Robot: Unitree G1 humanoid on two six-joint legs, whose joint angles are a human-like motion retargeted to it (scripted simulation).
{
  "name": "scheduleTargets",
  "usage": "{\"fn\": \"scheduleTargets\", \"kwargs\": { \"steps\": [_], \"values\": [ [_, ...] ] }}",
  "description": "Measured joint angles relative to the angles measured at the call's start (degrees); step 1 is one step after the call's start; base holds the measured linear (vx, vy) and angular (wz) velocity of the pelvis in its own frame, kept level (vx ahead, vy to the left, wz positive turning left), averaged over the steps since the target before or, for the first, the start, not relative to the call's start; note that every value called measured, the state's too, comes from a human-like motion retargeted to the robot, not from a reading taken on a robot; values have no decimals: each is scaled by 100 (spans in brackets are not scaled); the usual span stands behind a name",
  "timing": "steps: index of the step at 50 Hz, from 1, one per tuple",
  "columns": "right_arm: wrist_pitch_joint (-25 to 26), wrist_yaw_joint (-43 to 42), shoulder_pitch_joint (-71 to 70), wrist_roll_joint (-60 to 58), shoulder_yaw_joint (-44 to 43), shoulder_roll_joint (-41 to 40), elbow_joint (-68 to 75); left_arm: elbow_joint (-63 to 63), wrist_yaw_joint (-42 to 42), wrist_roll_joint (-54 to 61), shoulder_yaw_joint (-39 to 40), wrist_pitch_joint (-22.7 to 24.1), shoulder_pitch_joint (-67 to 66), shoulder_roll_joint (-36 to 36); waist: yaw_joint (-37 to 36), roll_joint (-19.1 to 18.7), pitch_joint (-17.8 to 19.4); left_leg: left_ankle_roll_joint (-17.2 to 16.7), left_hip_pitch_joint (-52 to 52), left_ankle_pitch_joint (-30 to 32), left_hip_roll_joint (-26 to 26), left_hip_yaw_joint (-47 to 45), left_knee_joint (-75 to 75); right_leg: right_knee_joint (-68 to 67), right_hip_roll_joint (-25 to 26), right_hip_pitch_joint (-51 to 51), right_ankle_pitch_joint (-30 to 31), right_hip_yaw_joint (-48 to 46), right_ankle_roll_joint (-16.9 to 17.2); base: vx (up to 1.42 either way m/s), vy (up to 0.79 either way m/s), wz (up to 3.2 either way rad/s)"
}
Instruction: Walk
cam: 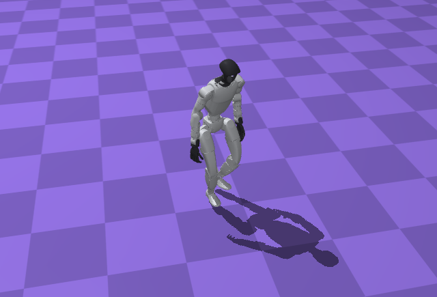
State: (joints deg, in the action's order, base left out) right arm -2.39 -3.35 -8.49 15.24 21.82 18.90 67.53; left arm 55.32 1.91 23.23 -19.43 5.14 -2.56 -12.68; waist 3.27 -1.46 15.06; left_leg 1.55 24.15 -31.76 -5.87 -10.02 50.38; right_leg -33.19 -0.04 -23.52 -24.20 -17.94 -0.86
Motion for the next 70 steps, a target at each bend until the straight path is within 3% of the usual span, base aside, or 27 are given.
{"fn": "scheduleTargets", "kwargs": {
  "steps": [9, 18, 23, 26, 39, 47, 59, 70],
  "values": [
    [64, 208, -10, -7, 164, 1, -2, 368, -87, -92, -239, -33, -2, 38, 161, 221, -50, -148, -125, 656, 769, 1035, -1783, -112, 125, 77, -17, 1259, 223, 17, 14, -106],
    [109, 339, 87, -274, 203, -77, 54, 677, -53, -528, -370, -59, 278, 129, 436, 313, 18, 33, -566, 596, 1022, 741, -2028, -818, 10, 16, -192, 1889, 503, 12, 17, -40],
    [82, 383, 181, -414, 241, -141, 33, 821, 4, -878, -486, -98, 435, 194, 534, 438, 117, 119, -819, 549, 1257, 608, -2124, -1695, -259, -223, -3, 2009, 731, 9, 13, -7],
    [50, 403, 231, -462, 288, -166, 11, 885, 24, -1030, -559, -129, 479, 233, 529, 462, 149, 137, -935, 536, 1310, 563, -2186, -1999, -499, -395, 84, 1876, 666, 9, 11, -7],
    [-6, 277, 243, -490, 527, -128, -326, 998, 73, -1330, -801, -119, 561, 268, 292, 134, 235, 26, -1086, 459, 1016, 785, -2205, -376, -309, -619, 614, 1773, 596, 9, 2, 7],
    [-45, 113, 266, -430, 560, -123, -562, 918, 190, -1346, -777, -90, 518, 269, 93, 10, 263, -187, -858, 325, 827, 965, -1558, -288, -215, -537, 591, 1479, 458, 9, -9, 11],
    [-53, 211, 317, -218, 566, -190, -744, 860, 169, -1420, -658, -138, 514, 303, -83, -245, 312, -705, -331, 625, 320, 1088, -354, 85, 187, -258, 558, 1141, 280, 7, -10, -3],
    [9, 482, 397, -62, 594, -247, -976, 793, -2, -1513, -673, -203, 453, 252, -81, -292, 272, -834, 25, 911, 122, 935, 308, 45, 309, -368, 462, 1124, 216, 1, -3, -3]
  ]
}}
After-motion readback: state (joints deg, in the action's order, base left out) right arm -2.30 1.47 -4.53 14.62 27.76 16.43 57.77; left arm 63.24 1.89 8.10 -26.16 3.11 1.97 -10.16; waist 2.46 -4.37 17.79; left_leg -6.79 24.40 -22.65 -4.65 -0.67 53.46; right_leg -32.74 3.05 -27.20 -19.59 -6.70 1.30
